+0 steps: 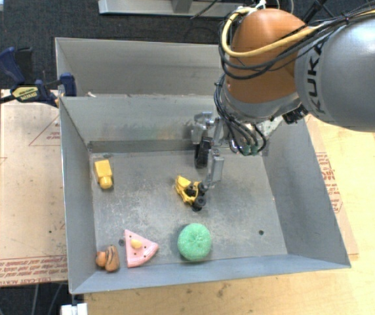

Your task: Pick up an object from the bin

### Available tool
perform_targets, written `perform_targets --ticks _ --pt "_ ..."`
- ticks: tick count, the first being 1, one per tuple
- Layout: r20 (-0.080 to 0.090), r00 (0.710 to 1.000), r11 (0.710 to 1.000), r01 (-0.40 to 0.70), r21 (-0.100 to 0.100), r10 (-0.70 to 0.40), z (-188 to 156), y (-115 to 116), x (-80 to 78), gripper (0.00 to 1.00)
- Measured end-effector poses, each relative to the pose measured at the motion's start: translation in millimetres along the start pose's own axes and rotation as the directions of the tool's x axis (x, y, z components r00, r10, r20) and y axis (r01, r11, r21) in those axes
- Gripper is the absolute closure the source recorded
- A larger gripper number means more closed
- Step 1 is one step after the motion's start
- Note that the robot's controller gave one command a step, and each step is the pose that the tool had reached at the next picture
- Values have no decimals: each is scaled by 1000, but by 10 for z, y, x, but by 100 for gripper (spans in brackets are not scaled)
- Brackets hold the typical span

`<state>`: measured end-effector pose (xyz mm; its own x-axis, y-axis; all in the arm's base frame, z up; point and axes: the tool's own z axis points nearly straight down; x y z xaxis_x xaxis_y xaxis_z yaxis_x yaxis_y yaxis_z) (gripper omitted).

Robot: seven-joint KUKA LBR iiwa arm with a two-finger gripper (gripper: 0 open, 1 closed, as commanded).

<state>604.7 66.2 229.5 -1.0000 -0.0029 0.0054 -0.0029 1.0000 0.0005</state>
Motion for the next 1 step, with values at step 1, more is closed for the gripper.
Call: perform_targets --ticks 1 --pt "7 1000 1000 -2 -1 2 -50 -3 -8 0"
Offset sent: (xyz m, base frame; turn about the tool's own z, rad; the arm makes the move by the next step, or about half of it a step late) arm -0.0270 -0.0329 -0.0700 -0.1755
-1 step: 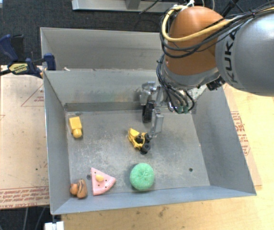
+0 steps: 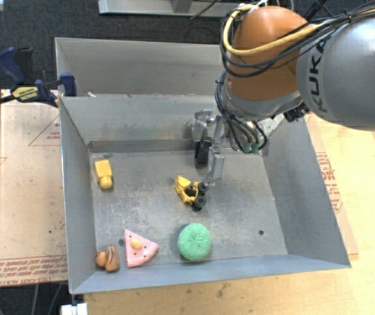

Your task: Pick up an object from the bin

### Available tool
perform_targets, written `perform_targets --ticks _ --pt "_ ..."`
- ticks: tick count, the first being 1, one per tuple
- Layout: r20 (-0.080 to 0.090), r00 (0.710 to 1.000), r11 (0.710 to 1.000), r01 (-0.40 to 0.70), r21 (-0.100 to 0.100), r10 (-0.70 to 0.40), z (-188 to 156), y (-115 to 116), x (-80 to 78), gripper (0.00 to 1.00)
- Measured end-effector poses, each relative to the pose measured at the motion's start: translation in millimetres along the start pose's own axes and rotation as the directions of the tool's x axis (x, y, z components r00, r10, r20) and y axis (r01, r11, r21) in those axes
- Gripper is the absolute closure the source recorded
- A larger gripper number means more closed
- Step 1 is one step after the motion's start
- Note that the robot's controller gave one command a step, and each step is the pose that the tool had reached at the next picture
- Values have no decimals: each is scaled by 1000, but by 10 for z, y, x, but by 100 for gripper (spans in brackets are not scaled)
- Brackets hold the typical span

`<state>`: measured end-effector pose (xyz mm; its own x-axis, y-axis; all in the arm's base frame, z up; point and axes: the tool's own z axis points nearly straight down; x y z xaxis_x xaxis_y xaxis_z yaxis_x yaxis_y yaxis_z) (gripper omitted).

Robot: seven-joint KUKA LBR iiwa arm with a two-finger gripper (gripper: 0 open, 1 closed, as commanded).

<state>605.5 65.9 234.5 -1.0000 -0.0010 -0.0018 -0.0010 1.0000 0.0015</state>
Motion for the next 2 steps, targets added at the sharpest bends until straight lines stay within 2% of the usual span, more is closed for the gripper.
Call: perform_targets --ticks 1,2 --pt "9 998 998 59 0 -59 198 -78 70 0" --pt "0 997 997 78 0 -78 740 -284 408 0"
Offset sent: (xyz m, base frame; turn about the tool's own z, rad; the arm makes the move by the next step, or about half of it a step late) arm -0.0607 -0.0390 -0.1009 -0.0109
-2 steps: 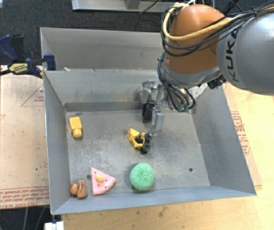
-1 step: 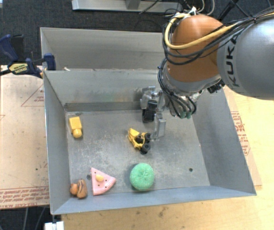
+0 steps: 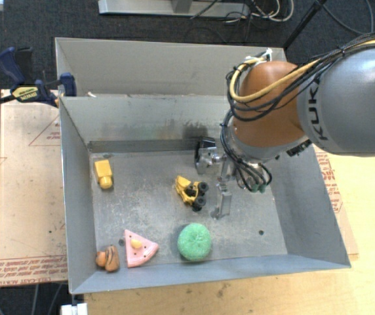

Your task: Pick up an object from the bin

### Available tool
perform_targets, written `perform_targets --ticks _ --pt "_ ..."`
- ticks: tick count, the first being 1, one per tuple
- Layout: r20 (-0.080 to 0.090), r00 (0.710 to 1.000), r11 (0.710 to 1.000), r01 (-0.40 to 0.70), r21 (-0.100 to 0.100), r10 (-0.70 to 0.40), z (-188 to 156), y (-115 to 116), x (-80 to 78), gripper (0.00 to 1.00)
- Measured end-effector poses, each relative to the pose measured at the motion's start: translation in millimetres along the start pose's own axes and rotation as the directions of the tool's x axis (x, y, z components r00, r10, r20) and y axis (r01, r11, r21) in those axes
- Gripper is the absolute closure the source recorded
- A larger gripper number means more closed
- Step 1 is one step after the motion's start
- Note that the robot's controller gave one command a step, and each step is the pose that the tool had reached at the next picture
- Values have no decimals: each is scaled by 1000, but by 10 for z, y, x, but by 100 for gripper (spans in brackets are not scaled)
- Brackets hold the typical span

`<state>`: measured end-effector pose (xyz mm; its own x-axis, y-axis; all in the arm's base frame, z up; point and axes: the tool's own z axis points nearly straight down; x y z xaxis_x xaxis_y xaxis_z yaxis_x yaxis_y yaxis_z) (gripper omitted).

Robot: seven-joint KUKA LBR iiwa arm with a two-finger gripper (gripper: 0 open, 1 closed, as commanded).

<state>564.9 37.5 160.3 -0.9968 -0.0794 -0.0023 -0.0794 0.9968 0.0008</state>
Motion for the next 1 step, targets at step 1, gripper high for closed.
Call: perform_targets --ticks 1 --pt "-7 998 998 -63 0 63 196 -8 37 0"
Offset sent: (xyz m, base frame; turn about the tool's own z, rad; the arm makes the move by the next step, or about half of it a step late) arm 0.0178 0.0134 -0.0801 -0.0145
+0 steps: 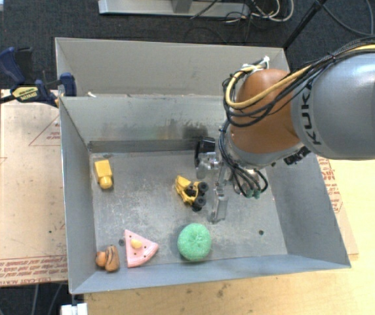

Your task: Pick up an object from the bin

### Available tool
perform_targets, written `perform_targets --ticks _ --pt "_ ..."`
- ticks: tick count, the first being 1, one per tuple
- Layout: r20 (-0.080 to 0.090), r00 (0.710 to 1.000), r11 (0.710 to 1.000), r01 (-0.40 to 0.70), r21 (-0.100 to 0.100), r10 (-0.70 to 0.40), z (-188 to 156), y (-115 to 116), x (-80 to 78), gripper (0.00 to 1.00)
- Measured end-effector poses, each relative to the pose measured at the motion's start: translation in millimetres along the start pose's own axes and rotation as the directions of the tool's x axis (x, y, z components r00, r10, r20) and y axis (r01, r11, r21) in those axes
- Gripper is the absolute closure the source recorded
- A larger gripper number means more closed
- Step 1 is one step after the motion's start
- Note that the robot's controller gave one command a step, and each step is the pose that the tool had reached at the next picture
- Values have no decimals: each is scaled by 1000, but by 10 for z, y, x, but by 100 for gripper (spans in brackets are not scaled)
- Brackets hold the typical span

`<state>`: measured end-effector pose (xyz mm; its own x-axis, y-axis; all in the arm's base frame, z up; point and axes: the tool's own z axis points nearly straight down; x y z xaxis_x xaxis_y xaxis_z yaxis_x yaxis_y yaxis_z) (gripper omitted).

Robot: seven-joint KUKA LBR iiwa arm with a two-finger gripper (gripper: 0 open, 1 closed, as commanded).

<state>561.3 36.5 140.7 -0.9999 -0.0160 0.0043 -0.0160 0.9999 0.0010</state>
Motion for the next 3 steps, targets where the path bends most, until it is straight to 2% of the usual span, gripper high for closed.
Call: perform_targets --ticks 1,2,3 --pt "11 998 998 60 0 -60 430 103 -188 0" --pt "10 1000 1000 7 -1 -7 652 68 -59 100" --pt "10 1000 1000 7 -1 -7 652 67 -59 100"
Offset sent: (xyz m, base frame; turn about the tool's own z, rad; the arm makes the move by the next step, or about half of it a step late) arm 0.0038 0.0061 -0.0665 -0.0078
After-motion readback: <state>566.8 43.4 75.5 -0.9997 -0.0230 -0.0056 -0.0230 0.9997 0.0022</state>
